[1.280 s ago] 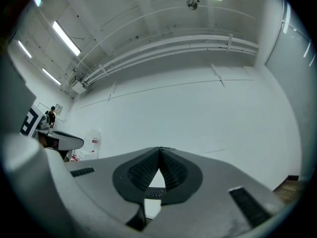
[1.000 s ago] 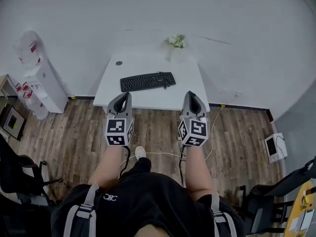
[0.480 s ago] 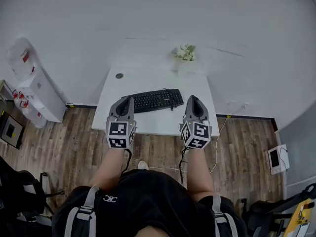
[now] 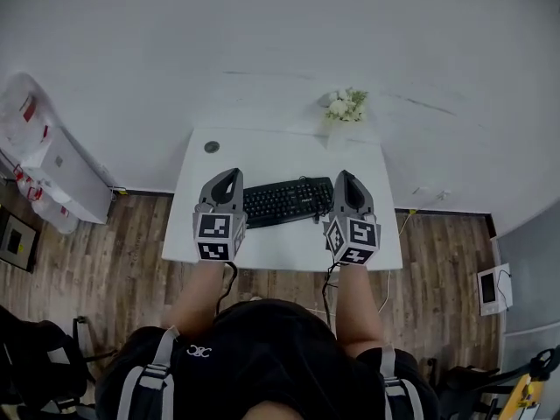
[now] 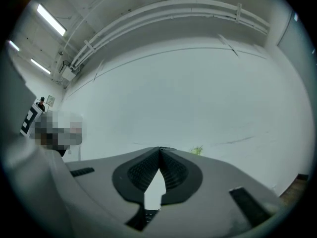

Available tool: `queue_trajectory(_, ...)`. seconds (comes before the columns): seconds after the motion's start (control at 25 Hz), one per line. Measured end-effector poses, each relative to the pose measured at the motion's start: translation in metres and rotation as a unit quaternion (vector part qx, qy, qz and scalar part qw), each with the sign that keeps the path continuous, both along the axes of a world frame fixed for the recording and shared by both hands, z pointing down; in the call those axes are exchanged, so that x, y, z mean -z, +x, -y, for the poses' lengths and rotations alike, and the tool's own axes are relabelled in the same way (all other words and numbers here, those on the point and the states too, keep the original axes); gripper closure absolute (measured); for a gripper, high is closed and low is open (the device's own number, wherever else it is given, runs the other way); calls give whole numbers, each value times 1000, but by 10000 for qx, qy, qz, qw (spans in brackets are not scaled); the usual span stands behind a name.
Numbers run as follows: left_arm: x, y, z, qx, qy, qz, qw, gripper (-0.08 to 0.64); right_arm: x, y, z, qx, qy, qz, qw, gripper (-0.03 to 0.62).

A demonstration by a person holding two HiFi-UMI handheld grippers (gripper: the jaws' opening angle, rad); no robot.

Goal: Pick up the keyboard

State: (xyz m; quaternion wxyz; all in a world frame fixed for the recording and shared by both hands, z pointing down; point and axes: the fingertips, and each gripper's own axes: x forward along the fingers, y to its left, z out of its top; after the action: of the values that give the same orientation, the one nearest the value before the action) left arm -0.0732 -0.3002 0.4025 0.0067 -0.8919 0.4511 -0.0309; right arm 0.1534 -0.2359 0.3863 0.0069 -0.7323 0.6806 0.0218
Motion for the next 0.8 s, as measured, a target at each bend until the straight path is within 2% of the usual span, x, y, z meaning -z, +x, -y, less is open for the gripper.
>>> queue_trajectory(0.36, -38, 4, 40, 103, -385, 102, 9992, 548, -35, 18, 43, -57, -313, 36, 9995, 594)
queue_trajectory(0.8, -44, 17, 64, 540, -474, 321, 9969, 549, -55, 61, 77, 131, -433, 305, 9985, 594)
